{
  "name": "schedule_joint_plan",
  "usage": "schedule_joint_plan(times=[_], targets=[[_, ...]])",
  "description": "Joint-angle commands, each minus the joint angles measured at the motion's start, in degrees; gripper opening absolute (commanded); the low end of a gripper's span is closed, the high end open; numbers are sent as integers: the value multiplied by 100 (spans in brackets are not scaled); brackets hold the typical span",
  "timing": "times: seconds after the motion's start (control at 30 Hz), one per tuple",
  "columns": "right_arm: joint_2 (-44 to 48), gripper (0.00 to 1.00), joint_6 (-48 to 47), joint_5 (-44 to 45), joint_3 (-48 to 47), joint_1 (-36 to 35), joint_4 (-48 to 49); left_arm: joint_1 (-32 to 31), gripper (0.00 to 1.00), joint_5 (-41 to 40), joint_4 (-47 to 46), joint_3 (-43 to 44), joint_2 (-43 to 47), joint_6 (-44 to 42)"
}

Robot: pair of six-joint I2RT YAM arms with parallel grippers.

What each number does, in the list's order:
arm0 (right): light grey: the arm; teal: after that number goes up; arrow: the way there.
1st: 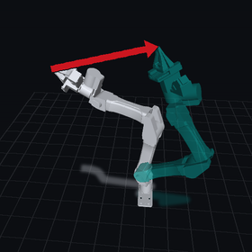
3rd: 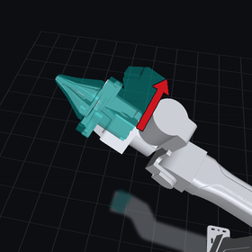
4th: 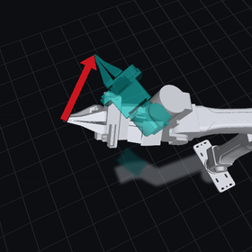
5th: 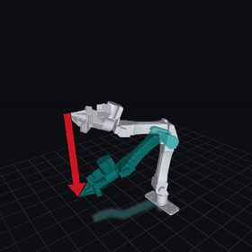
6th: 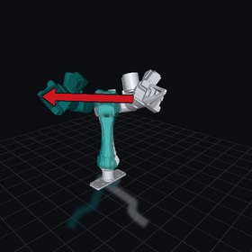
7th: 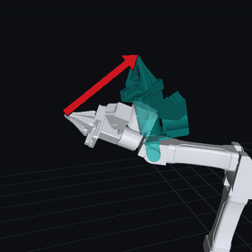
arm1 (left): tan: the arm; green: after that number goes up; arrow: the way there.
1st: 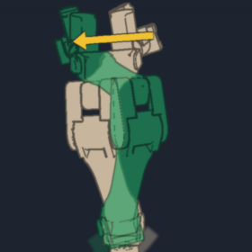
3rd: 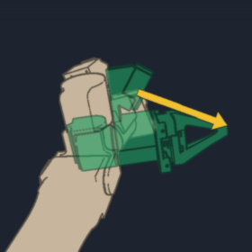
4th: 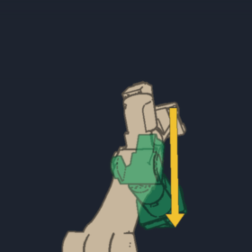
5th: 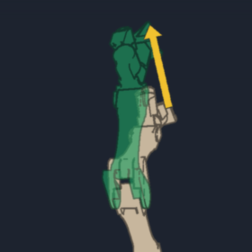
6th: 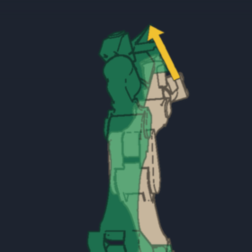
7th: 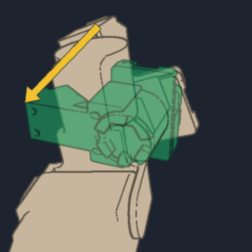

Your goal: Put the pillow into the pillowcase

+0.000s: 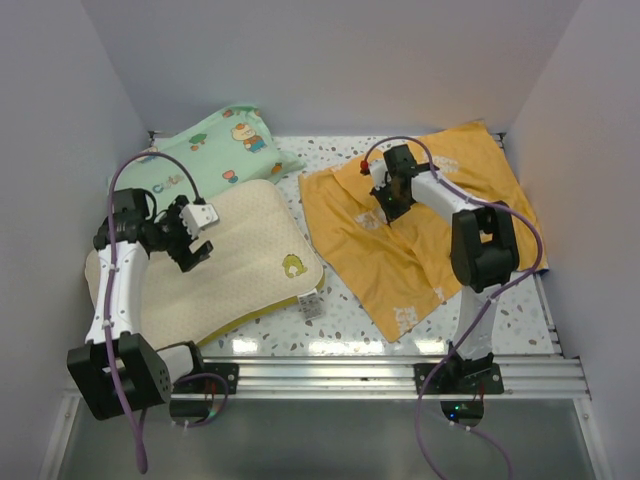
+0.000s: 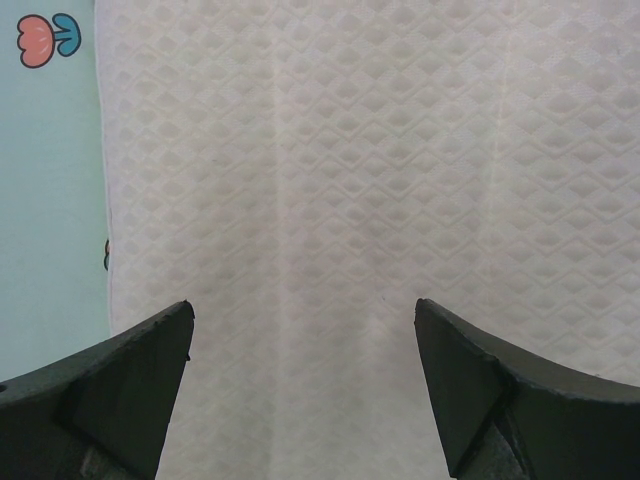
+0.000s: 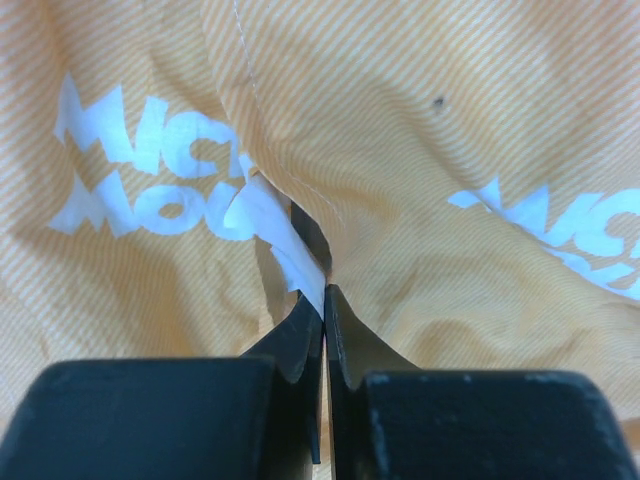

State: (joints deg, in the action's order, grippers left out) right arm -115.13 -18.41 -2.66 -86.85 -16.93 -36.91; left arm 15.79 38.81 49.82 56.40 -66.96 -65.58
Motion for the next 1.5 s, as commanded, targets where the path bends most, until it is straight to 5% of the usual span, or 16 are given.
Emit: schedule_joint_plan(times=[0.0, 0.6, 0.73, 0.97, 1.07, 1.1, 1.17, 1.47], targets=[[228, 0, -66, 11, -341, 14, -194, 56, 95, 206, -52, 213, 51, -112], [1116, 0, -496, 476, -385, 23, -353, 47, 95, 162, -209, 134, -28, -183], [879, 0, -707, 968, -517, 49, -239, 47, 95, 145, -236, 187, -98, -139], [220, 0, -629, 599, -360, 216, -124, 47, 95, 127, -263, 152, -98, -122], [175, 15, -541, 617, -193, 234, 113, 38, 95, 101, -236, 126, -89, -130], [140, 37, -497, 495, -175, 234, 131, 38, 95, 83, -236, 99, -98, -139], [79, 52, -383, 284, -148, 295, 131, 38, 95, 83, -262, 73, -89, -148], [-176, 56, 101, -349, 19, 357, 473, 47, 95, 101, -298, 20, -107, -86]])
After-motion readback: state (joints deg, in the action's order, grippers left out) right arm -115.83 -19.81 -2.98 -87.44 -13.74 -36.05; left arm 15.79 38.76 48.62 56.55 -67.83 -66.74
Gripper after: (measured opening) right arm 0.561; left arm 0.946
